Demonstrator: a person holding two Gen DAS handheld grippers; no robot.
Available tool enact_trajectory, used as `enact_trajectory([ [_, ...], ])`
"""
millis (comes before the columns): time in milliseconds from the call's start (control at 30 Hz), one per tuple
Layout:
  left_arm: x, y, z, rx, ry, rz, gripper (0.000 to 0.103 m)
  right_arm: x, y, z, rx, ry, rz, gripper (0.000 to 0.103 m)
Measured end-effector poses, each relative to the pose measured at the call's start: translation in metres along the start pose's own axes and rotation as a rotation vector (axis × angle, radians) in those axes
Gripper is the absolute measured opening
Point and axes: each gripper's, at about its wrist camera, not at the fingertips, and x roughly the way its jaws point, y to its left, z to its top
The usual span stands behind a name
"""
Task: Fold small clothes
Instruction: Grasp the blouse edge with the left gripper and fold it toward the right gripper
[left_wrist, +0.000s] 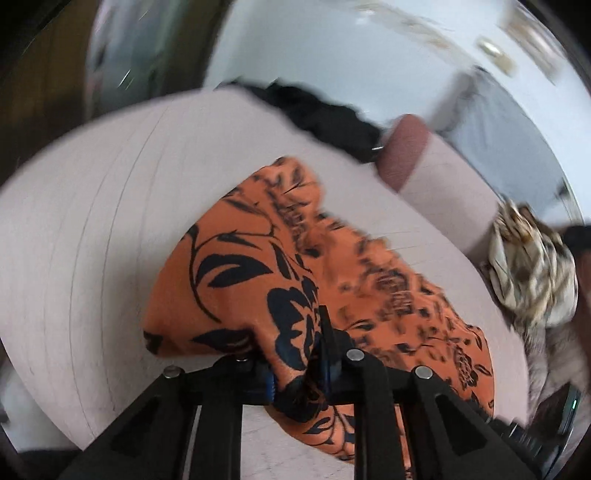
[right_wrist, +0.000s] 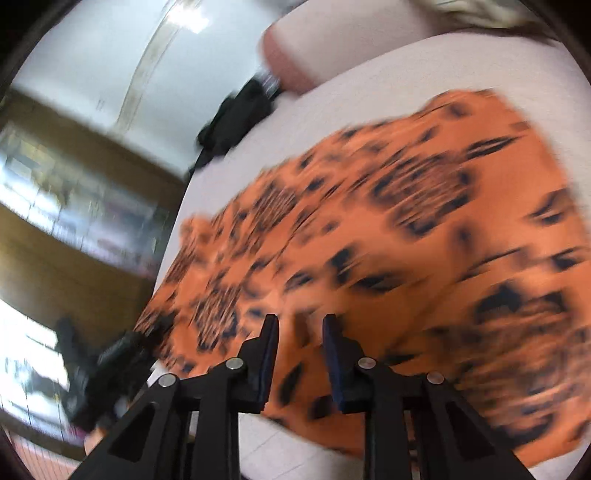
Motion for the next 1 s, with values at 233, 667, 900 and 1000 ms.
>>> enact_trajectory([
  [233,-0.023,-0.102,-0.014,0.342,-0.072,-0.085,0.016,-0.061,-0.054,0.016,0.15,-0.162,0.027,0.028],
  [667,0.016,-0.177,-0.108,0.757,0.167,-0.255,0.038,-0.099,-0.11,0.03,0.36,-0.192,0.177,0.032],
  [900,-0.045,-0.129,-0.075,0.745,0.043,-0.378,0.064,-0.086,-0.093,0.045,0.355,-0.149,0.303,0.074],
  [1000,-0.035,-0.116,-0.06,0.694,0.043,-0.326,0.064,-0.071,-0.083,0.049,0.337,-0.101,0.288,0.074],
])
